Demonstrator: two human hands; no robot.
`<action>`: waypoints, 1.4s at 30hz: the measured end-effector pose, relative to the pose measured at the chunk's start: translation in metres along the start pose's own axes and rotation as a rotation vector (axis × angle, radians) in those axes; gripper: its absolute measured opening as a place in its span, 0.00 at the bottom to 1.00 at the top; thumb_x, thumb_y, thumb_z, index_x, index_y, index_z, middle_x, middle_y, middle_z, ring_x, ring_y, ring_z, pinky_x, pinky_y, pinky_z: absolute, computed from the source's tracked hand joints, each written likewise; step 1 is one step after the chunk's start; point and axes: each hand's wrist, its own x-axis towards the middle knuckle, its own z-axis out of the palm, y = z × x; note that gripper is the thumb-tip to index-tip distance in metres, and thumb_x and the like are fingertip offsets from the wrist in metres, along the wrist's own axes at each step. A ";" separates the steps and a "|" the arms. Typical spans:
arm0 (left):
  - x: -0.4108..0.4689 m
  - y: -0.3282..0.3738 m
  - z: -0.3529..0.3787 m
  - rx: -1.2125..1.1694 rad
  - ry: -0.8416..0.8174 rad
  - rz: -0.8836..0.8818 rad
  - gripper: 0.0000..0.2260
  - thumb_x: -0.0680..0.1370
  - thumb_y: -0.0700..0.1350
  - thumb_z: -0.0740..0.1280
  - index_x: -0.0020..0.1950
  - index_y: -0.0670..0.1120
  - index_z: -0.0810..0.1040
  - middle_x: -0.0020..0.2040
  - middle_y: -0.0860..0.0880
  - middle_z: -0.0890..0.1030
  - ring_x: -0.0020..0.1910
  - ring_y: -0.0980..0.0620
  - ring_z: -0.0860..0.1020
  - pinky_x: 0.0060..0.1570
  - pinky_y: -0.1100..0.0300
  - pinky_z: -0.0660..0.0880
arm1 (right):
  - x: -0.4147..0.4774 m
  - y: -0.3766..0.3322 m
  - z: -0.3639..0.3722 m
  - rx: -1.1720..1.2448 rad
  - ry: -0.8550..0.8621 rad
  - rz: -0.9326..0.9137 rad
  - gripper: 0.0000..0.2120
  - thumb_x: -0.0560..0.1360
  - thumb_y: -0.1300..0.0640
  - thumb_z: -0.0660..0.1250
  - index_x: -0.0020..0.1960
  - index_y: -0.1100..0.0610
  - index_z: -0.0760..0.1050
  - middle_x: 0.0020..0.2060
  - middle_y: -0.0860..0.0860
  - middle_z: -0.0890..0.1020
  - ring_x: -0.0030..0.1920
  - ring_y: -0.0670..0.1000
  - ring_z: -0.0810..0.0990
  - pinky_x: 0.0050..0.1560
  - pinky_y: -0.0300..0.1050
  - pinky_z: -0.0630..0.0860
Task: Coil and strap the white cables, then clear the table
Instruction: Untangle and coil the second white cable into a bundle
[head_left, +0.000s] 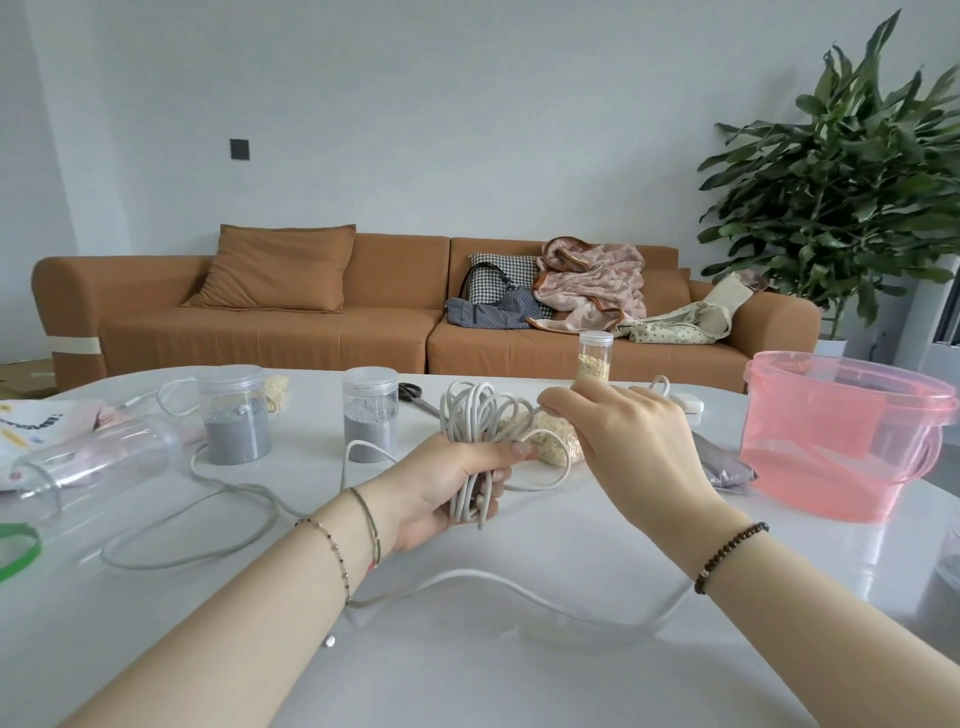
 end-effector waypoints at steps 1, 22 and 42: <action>0.000 -0.002 0.000 -0.004 0.002 -0.001 0.10 0.77 0.42 0.71 0.56 0.39 0.80 0.28 0.51 0.69 0.30 0.54 0.67 0.27 0.64 0.69 | 0.000 0.000 -0.001 0.010 0.003 0.002 0.13 0.68 0.67 0.75 0.46 0.51 0.80 0.32 0.47 0.75 0.28 0.52 0.75 0.27 0.44 0.68; -0.014 0.002 0.011 -0.043 -0.288 0.017 0.08 0.75 0.44 0.68 0.37 0.43 0.74 0.25 0.51 0.62 0.26 0.55 0.59 0.26 0.65 0.56 | -0.002 -0.006 -0.009 0.322 0.064 -0.008 0.13 0.79 0.55 0.55 0.60 0.47 0.74 0.43 0.47 0.84 0.31 0.56 0.80 0.25 0.50 0.75; -0.002 -0.004 0.001 0.038 0.161 0.237 0.12 0.78 0.54 0.69 0.51 0.47 0.87 0.44 0.50 0.83 0.45 0.52 0.76 0.43 0.58 0.74 | -0.010 -0.029 -0.006 0.491 -0.341 0.092 0.10 0.82 0.48 0.61 0.43 0.45 0.64 0.29 0.40 0.70 0.33 0.49 0.66 0.31 0.49 0.66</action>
